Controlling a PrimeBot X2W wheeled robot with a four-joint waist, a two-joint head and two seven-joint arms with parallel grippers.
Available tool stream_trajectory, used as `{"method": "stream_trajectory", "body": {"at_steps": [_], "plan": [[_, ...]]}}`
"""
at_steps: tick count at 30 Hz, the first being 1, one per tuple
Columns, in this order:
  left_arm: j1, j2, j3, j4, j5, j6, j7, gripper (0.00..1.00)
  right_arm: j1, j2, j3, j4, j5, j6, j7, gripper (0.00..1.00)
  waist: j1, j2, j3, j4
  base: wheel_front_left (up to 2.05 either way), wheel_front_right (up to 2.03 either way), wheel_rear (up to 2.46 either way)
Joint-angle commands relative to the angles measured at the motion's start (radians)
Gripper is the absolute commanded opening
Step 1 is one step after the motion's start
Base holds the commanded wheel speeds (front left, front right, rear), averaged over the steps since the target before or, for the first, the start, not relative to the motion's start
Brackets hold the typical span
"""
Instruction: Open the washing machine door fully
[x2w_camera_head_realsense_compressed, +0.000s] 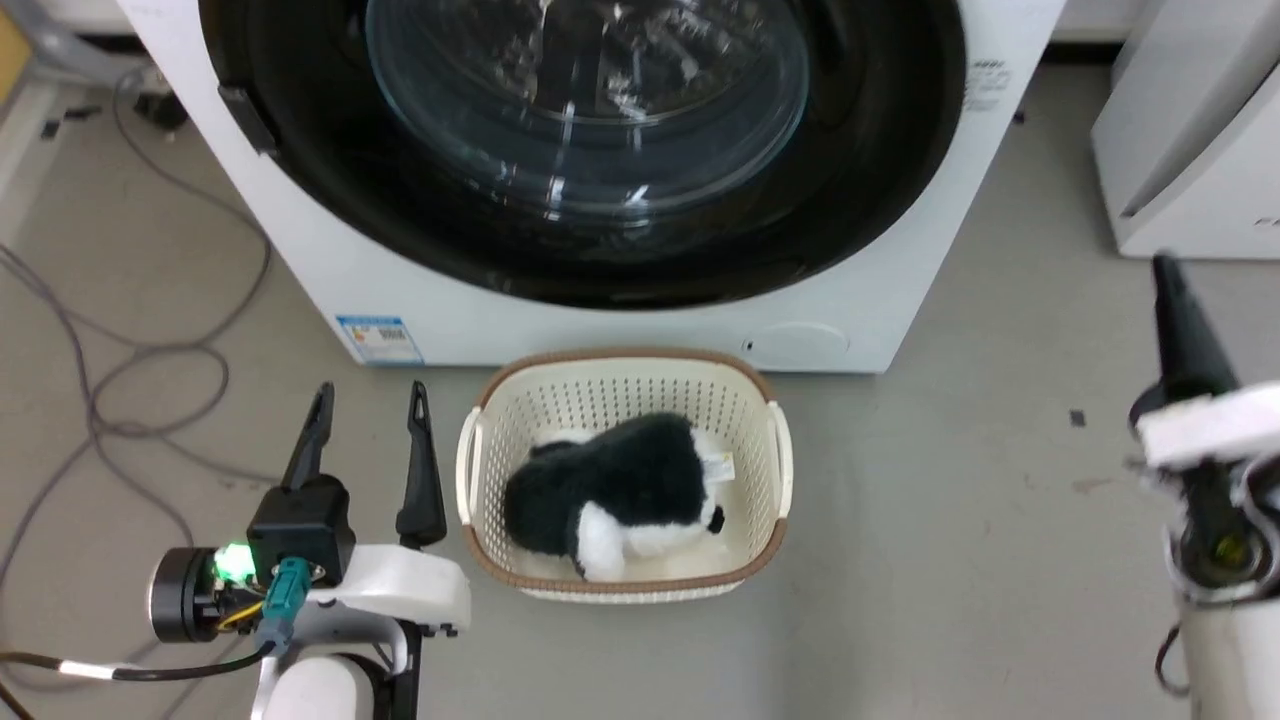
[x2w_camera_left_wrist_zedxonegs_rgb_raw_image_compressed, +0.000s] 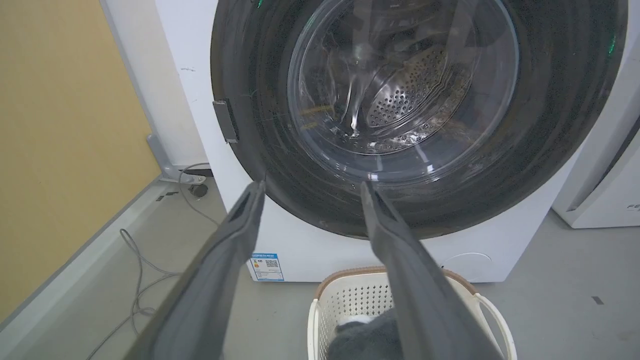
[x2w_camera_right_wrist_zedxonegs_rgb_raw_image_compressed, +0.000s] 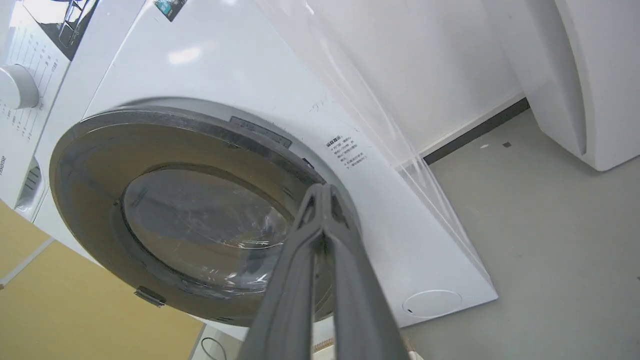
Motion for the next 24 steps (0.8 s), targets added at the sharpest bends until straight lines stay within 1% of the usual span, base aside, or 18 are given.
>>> {"method": "stream_trajectory", "body": {"at_steps": [1,6,13,24], "plan": [[-0.023,0.005,-0.004,-0.008,-0.001,0.009,-0.011,1.0,-0.058,-0.016,-0.004,0.023,0.047,0.0,-0.001,0.0,-0.0001,0.0,0.025,0.012,0.0,0.0,0.0],[-0.047,0.009,-0.007,-0.017,0.001,0.017,-0.019,1.0,-0.15,-0.042,-0.004,0.069,0.098,0.0,-0.007,0.0,-0.0001,0.0,0.061,0.026,0.0,0.0,0.0],[-0.08,0.017,-0.012,-0.029,0.001,0.033,-0.034,1.0,-0.314,-0.077,0.048,0.165,0.145,0.001,-0.013,0.0,-0.0001,0.0,0.122,0.042,0.0,0.0,0.0],[-0.118,0.014,-0.033,-0.035,-0.006,0.059,-0.057,1.0,-0.567,-0.125,0.11,0.311,0.235,0.001,-0.016,0.0,-0.0001,0.0,0.195,0.077,0.0,0.0,0.0]]}}
